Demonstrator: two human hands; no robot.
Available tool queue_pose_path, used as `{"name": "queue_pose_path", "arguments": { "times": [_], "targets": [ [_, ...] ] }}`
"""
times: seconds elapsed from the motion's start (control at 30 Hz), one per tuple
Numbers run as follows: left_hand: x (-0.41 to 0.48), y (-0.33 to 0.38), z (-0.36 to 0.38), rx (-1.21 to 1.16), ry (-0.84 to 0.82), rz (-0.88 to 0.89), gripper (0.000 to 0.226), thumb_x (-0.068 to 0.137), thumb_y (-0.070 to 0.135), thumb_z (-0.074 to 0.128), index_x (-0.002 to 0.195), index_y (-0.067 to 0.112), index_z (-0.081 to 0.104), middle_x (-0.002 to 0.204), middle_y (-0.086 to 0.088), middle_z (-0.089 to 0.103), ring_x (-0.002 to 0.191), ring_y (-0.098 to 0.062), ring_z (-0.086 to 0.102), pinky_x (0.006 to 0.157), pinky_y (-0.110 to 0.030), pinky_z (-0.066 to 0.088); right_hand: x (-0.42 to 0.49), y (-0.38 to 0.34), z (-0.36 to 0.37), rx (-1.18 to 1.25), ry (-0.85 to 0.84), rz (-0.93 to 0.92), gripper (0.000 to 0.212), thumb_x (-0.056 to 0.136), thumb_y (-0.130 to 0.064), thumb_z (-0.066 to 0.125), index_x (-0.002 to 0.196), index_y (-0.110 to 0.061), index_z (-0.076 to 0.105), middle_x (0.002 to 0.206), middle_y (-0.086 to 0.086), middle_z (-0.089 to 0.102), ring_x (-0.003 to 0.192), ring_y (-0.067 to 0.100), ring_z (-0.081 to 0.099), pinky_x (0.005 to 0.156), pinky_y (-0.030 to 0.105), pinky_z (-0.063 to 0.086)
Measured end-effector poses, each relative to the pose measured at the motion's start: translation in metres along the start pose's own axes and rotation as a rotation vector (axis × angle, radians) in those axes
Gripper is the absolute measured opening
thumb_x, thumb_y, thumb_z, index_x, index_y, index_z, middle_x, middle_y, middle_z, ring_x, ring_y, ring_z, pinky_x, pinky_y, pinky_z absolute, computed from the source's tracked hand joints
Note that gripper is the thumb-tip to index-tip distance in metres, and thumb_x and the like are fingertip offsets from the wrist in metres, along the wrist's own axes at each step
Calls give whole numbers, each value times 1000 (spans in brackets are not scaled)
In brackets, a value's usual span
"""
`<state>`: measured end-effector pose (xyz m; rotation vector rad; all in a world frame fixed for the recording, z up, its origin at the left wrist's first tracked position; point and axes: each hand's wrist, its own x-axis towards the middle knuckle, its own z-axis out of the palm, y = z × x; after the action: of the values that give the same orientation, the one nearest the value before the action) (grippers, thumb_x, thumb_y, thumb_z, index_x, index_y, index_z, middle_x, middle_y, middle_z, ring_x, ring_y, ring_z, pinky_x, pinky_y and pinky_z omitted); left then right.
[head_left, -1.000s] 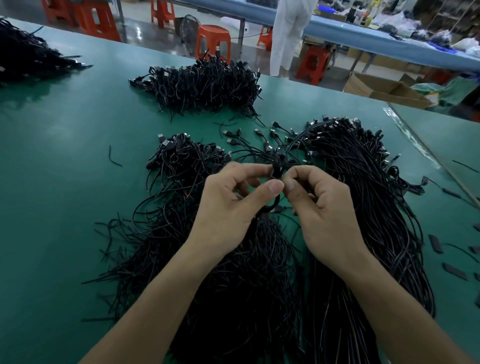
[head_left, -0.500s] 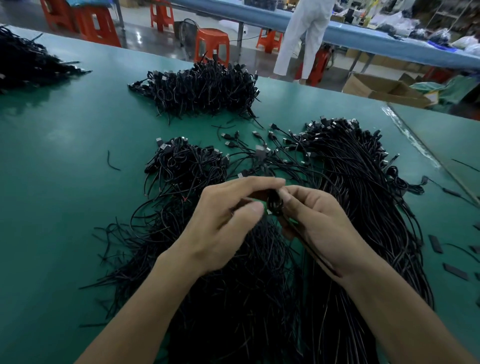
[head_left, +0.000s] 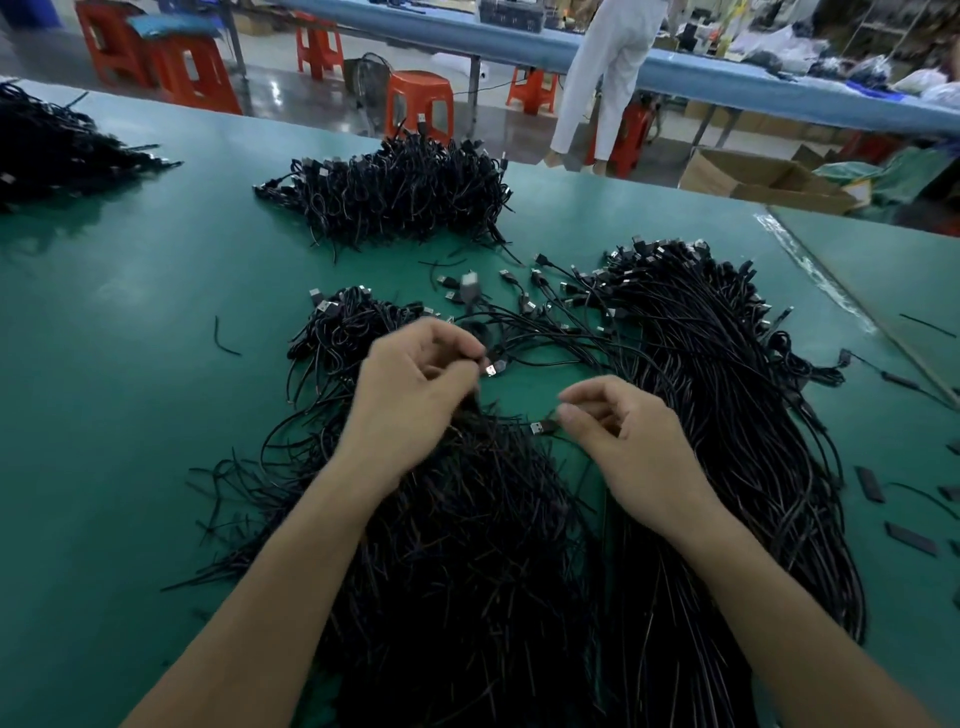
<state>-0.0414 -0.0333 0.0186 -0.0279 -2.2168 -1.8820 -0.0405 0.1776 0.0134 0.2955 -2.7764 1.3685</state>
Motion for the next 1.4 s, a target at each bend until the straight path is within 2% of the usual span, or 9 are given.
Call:
{"name": "queue_pose_path", "arguments": {
  "times": [0.2, 0.33, 0.5, 0.73, 0.87, 0.93, 1.0, 1.1, 1.4],
  "targets": [
    [50, -31, -27, 492, 247, -10, 15, 94, 17, 66, 106, 27, 68, 97, 6, 69, 84, -7, 65, 82, -23, 54, -4, 44, -14, -799, -30, 319, 51, 99, -39, 54, 142, -14, 43, 140, 13, 41, 124, 34, 41, 99, 40, 40],
    [61, -50, -27, 691, 196, -46, 28, 97, 22, 63, 125, 23, 65, 129, -8, 60, 107, -25, 62, 95, -40, 52, -1, 47, -10, -731, 51, 282, 31, 103, -28, 49, 125, -7, 55, 126, 15, 45, 102, 30, 55, 86, 34, 48],
    [45, -45, -19, 590, 409, 106, 14, 99, 19, 58, 109, 26, 67, 110, 5, 48, 88, -10, 54, 70, -13, 38, 7, 42, -19, -852, 131, 220, 28, 103, -34, 47, 101, -13, 66, 106, 7, 61, 97, 27, 57, 79, 37, 48],
    [13, -13, 21, 456, -418, 234, 40, 92, 17, 69, 128, 30, 60, 96, 14, 65, 84, -1, 64, 79, -23, 56, 17, 4, -12, -95, 114, 199, 22, 100, -23, 53, 80, -25, 64, 69, -2, 63, 56, 6, 52, 53, 23, 43],
    [19, -8, 48, 481, -488, 276, 45, 96, 24, 62, 140, 23, 50, 129, 1, 60, 121, -16, 56, 102, -41, 49, 1, -53, -7, 40, 72, -100, 22, 91, -28, 57, 73, -32, 67, 71, -18, 66, 66, -4, 60, 59, 8, 43],
    [19, -17, 59, 497, -425, 332, 45, 98, 20, 56, 142, 20, 46, 134, 2, 55, 127, -5, 49, 109, -32, 43, -14, -82, 0, 73, -89, -267, 24, 89, -26, 56, 70, -37, 63, 68, -27, 62, 67, -7, 60, 62, 5, 43],
    [16, -22, 64, 376, -160, 301, 28, 97, 17, 59, 125, 16, 58, 102, 13, 57, 95, 17, 52, 81, -15, 47, -26, -99, 8, 56, -209, -335, 28, 92, -31, 59, 65, -38, 54, 62, -27, 55, 61, -6, 55, 57, 5, 40],
    [23, -17, 56, 360, 118, 355, 21, 98, 30, 61, 84, 14, 56, 81, 14, 48, 72, 6, 53, 58, -12, 44, -29, -100, 7, 118, -207, -323, 37, 93, -38, 61, 61, -23, 51, 53, -15, 45, 47, 2, 43, 48, 13, 33],
    [16, -24, 20, 179, 96, 716, 28, 94, 19, 66, 86, 17, 40, 72, 1, 40, 61, -5, 39, 57, -16, 37, 4, -49, -42, 324, 505, -17, 43, 100, -32, 54, 58, -24, 48, 45, -13, 39, 42, 5, 29, 43, 23, 26]
  ]
}}
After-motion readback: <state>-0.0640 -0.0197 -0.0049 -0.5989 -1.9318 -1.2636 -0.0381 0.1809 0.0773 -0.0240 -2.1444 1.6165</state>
